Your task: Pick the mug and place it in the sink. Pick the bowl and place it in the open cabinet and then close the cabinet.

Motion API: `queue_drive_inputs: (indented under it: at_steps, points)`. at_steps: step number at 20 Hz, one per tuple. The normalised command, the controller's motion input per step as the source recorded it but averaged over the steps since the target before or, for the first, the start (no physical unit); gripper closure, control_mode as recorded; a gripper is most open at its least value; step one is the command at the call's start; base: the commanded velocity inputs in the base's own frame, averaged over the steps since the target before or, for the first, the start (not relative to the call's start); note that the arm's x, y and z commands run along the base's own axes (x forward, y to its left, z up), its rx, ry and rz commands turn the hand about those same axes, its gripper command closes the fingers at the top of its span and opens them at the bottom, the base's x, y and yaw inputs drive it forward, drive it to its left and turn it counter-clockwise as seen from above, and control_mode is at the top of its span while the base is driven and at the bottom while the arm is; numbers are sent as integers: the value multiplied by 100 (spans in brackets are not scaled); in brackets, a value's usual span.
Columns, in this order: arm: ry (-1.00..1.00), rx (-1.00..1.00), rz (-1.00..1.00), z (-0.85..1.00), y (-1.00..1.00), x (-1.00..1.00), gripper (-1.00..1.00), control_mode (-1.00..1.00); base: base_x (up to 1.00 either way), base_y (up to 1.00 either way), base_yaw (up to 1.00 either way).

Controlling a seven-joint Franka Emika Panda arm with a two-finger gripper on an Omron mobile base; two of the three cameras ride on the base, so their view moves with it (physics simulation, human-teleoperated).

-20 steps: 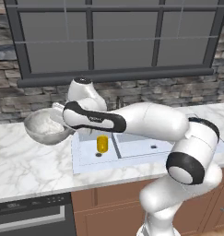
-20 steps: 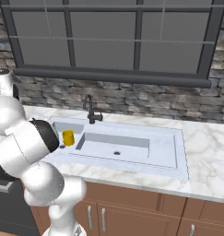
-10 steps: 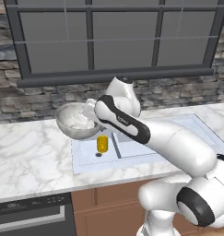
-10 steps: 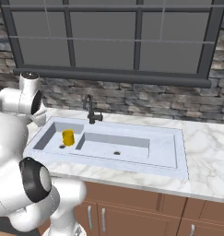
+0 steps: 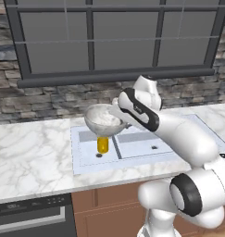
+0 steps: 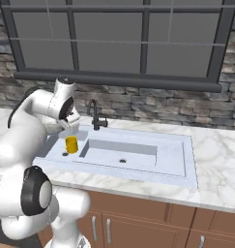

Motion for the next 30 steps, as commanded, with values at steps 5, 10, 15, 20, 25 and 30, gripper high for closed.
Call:
queue_drive_inputs:
  at_steps: [5, 10, 15, 20, 25, 30]
  points:
    - [0, -14, 0, -23, -97, 11, 100, -100, 0, 0, 0]
    - [-11, -13, 0, -21, -72, -1, 100, -100, 0, 0, 0]
    - [0, -5, -1, -6, -80, -4, 100, -100, 0, 0, 0]
    - [0, -1, 0, -3, -18, 0, 100, -100, 0, 0, 0]
    - [0, 0, 0, 0, 0, 0, 100, -100, 0, 0, 0]
    - [0, 0, 0, 0, 0, 0, 100, 100, -4, -2, -5]
